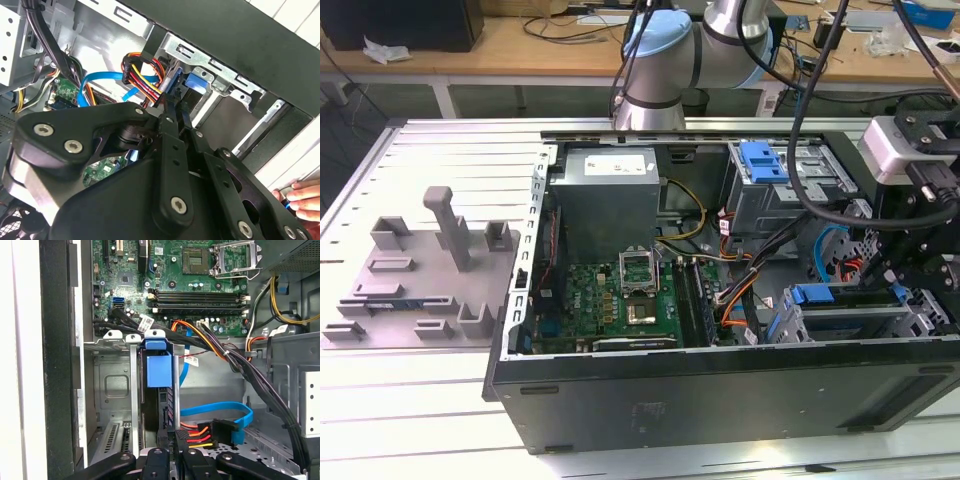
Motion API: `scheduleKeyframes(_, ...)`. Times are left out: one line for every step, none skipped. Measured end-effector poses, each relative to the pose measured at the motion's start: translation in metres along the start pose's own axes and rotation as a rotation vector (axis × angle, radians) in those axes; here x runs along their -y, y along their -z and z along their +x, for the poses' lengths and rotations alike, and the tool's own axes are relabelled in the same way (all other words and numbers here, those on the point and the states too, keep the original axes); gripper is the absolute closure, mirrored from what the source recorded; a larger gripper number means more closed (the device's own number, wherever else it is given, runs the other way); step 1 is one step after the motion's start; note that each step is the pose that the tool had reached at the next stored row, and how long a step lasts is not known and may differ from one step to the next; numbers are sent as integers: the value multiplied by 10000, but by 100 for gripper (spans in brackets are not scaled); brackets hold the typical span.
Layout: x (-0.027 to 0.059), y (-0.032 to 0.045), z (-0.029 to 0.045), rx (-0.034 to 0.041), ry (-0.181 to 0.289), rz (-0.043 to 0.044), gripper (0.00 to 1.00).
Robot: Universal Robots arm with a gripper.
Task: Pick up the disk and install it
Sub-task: 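Insert the first disk wire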
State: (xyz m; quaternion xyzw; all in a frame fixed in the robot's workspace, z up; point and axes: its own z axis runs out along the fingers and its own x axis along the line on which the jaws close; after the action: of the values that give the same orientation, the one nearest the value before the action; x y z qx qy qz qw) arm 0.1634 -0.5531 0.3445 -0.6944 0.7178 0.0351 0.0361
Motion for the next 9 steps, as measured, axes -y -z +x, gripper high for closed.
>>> scheduleKeyframes(0, -3, 0, 0, 0, 1, 83)
scheduleKeyframes(0, -5, 1, 0, 0, 2, 83)
scheduleKeyframes(0, -7, 1, 0, 0, 2, 83)
scheduleKeyframes(0, -9, 1, -1, 0, 2, 83)
scheduleKeyframes(0, -12, 1, 0, 0, 3, 83)
scheduleKeyframes(0, -16, 2, 0, 0, 3, 83)
scheduleKeyframes(0, -19, 2, -2, 0, 4, 83)
scheduleKeyframes(0, -21, 2, -3, 1, 5, 83)
scheduleKeyframes(0, -25, 3, -2, 1, 6, 83)
